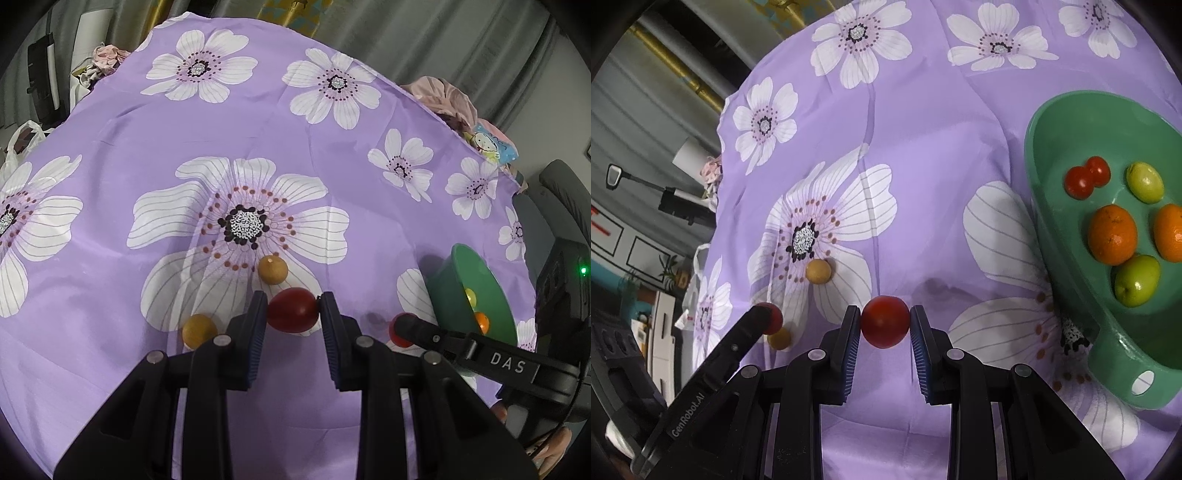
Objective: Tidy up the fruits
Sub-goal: 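Lift the red tomato with the right tool and carry it over the bowl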
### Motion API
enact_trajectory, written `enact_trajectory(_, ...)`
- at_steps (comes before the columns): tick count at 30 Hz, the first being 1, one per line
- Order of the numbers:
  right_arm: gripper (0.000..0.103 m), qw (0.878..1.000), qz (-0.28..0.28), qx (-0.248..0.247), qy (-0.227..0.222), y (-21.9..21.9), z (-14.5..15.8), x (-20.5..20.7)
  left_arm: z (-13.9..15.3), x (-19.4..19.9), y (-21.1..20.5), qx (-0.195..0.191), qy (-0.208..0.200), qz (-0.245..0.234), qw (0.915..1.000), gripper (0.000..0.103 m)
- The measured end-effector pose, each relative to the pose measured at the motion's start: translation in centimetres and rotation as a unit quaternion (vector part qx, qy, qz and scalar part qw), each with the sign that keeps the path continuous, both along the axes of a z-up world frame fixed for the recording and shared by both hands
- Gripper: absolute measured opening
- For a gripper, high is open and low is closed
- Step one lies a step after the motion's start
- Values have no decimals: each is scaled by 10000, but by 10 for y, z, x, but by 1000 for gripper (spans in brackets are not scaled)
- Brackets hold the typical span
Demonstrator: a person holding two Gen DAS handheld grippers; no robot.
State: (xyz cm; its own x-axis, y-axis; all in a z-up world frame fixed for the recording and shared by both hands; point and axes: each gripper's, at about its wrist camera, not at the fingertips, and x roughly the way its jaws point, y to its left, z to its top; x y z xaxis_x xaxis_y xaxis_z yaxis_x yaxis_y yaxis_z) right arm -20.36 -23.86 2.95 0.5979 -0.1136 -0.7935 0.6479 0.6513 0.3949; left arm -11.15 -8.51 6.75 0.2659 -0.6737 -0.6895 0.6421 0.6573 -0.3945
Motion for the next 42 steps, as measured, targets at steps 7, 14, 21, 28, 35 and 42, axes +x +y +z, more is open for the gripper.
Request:
enact_trajectory(7, 29, 9999, 8, -150, -63, 1, 6, -3, 0, -4, -2, -34, -12, -15, 10000, 29)
enact_trajectory(14, 29, 9994, -23, -307, -182, 0, 13, -9, 3, -9, -5, -104, 4, -18, 9999, 29)
enact_trajectory(21, 29, 9983, -56, -415, -403, -5, 26, -19, 11, -23, -20, -226, -5, -115, 9997, 29)
enact_trajectory(28, 29, 9950, -295, -605, -731, -21, 47, -45, 19, -41, -46, -478, 153, -289, 9983, 29)
enact_trajectory(35, 29, 9897, -829, -695, -942, -45, 60, -84, 39, -74, -88, -587, -105, -676, 9959, 29)
enact_trajectory(42, 29, 9832, -1438, -558, -978, -73, 62, -128, 42, -98, -127, -616, -97, -1109, 9919, 29)
